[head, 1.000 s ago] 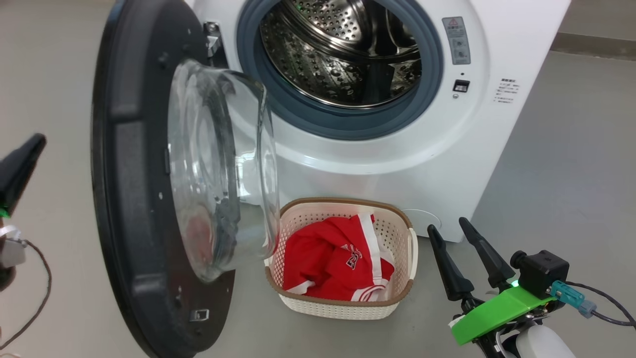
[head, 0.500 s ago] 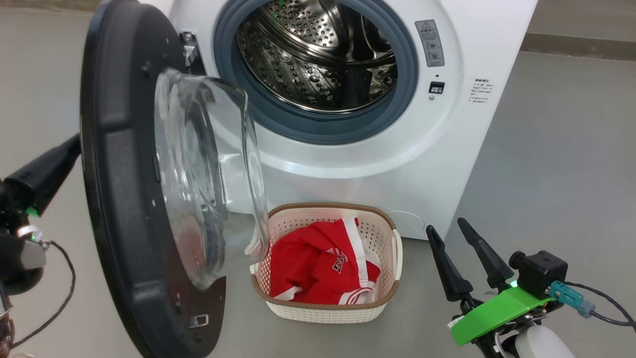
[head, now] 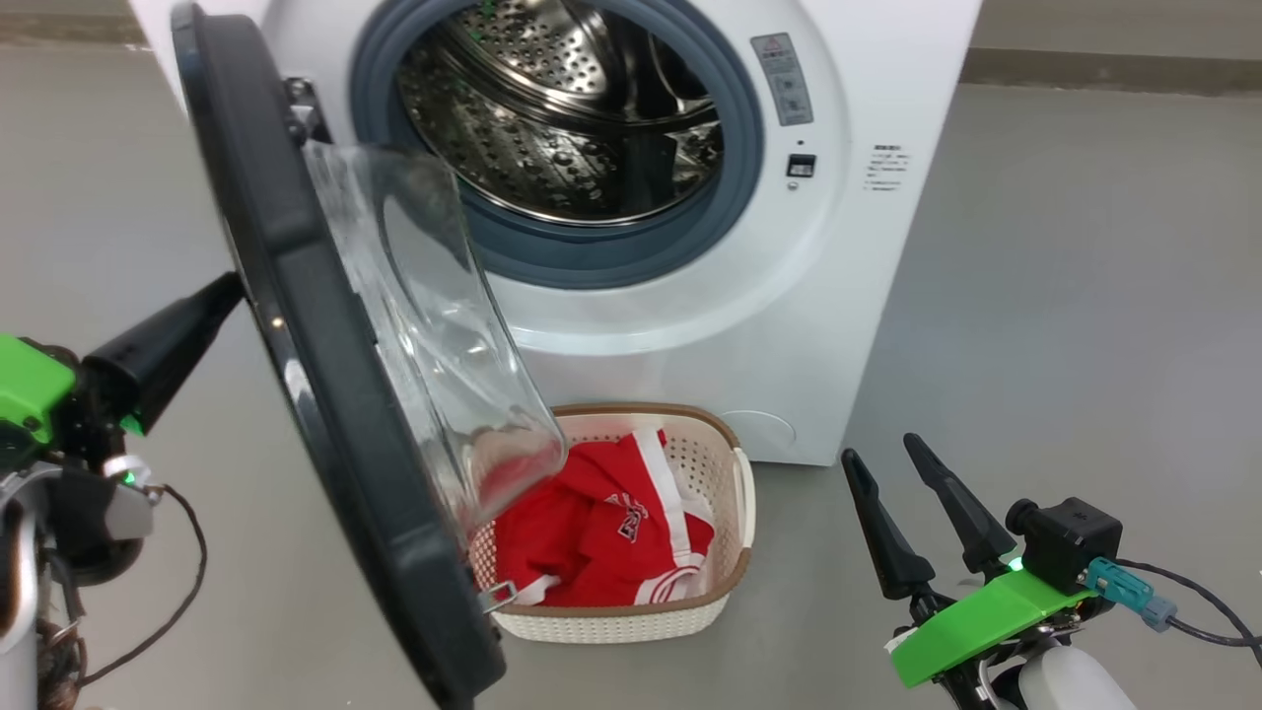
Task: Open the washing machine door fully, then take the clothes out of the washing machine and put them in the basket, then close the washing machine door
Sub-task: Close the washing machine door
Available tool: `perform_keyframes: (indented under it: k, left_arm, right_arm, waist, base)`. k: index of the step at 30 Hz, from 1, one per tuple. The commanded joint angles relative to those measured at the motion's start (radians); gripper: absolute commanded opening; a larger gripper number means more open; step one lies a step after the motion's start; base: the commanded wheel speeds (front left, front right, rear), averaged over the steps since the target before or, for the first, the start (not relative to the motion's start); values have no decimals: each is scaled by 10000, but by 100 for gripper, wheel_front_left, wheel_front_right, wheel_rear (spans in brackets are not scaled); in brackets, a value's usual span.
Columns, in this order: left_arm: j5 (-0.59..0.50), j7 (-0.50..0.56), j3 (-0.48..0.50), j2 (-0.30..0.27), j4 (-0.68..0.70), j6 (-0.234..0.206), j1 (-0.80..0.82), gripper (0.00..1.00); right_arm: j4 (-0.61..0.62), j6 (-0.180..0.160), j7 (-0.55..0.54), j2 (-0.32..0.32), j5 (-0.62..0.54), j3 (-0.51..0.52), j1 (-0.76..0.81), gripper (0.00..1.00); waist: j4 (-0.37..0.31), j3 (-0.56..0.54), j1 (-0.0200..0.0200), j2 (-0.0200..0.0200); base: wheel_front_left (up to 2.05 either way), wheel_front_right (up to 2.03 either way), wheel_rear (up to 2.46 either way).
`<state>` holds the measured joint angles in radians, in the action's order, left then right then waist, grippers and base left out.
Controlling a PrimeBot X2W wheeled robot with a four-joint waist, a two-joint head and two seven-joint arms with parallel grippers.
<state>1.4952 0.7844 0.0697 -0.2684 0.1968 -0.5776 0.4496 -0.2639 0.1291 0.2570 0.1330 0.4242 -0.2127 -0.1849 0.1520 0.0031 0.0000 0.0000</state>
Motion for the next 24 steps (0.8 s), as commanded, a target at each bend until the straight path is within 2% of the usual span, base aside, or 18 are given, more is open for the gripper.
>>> perform_keyframes:
  k: [1, 18, 24]
  left_arm:
    - [-59, 19, 178, -142, 344, 3, 92, 0]
    - [-258, -568, 324, 188, -23, 271, 798, 0]
    - [-368, -860, 337, 343, -294, 520, 1192, 0]
  right_arm:
    - [262, 16, 48, -7, -12, -195, -330, 100]
    - [455, 16, 48, -150, -188, -5, -565, 100]
    - [502, 16, 48, -208, -236, 52, -682, 100]
  waist:
    - [-333, 130, 0, 0]
    - [-2155, 797, 0, 0]
    - [-2718, 1037, 0, 0]
  base:
    - [0, 0, 0]
    - [0, 0, 0]
    - [0, 0, 0]
